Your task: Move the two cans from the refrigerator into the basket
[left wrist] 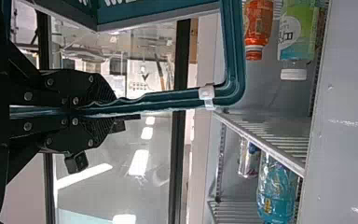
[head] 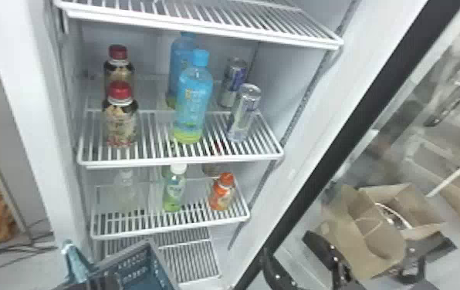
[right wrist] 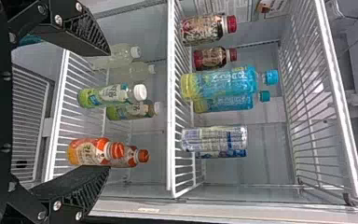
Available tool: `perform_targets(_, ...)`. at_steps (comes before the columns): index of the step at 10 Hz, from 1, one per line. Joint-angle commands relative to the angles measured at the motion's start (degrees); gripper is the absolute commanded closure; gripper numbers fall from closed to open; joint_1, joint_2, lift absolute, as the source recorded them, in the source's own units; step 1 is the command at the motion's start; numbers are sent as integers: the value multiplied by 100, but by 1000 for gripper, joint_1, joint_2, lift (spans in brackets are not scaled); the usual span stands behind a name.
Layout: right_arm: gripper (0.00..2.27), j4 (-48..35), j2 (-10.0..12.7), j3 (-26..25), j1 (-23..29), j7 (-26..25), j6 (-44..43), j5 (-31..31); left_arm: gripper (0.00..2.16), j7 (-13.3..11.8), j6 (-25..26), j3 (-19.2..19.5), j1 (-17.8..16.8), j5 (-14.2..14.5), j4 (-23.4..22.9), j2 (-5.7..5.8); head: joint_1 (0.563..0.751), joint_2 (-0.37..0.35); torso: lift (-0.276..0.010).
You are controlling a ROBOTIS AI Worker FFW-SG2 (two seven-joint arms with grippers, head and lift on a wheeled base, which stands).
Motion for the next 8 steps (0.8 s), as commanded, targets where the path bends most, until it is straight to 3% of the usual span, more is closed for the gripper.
perform_targets(1, 202, -1, 6, -19, -115, -21, 0, 8, 1191, 0, 0, 0, 14, 1, 0, 0, 695, -350, -25)
perform_targets(8, 197, 406, 59, -42, -1057, -170, -197, 203, 1191, 0, 0, 23, 28, 12, 0, -9, 695, -350, -25)
